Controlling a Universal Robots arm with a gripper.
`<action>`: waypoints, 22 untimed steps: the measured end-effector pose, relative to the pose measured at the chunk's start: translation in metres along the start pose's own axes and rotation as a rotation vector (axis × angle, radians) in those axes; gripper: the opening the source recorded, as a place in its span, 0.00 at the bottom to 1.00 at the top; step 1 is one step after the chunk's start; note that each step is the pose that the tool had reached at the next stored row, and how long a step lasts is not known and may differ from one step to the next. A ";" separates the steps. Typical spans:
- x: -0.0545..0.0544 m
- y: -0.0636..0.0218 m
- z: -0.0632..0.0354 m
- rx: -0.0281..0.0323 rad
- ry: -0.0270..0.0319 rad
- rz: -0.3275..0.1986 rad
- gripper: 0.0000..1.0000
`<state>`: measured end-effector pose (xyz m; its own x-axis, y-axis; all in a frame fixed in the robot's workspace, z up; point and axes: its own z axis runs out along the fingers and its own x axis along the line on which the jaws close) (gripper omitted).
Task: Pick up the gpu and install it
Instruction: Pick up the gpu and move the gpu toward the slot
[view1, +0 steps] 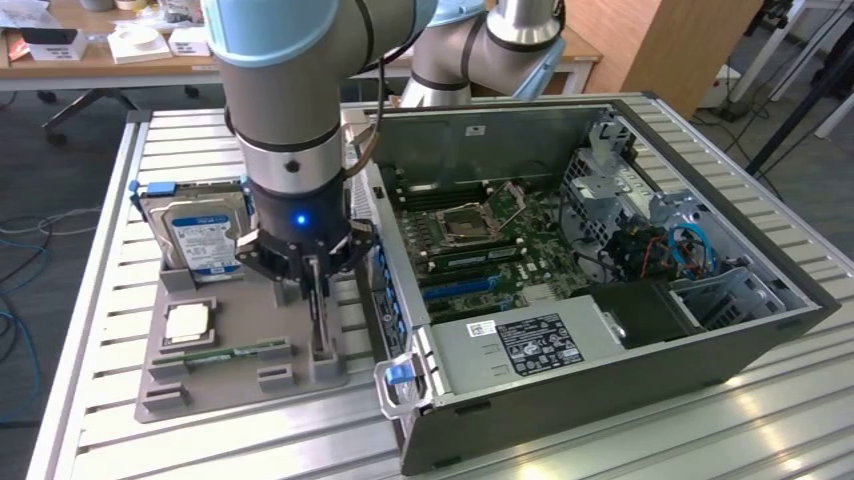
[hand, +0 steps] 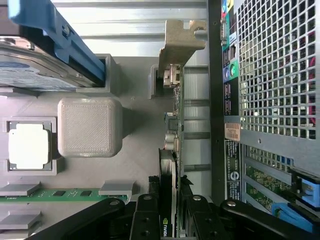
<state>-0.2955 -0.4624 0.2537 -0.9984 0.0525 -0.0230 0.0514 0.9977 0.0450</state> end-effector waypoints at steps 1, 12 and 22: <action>0.000 0.0001 -0.0027 0.0000 0.0000 0.000 0.26; -0.001 0.0015 -0.0342 -0.0001 0.0000 -0.001 0.26; -0.002 0.0040 -0.0878 -0.0001 0.0000 -0.001 0.26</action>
<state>-0.2955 -0.4624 0.3416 -0.9984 0.0519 -0.0230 0.0508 0.9977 0.0451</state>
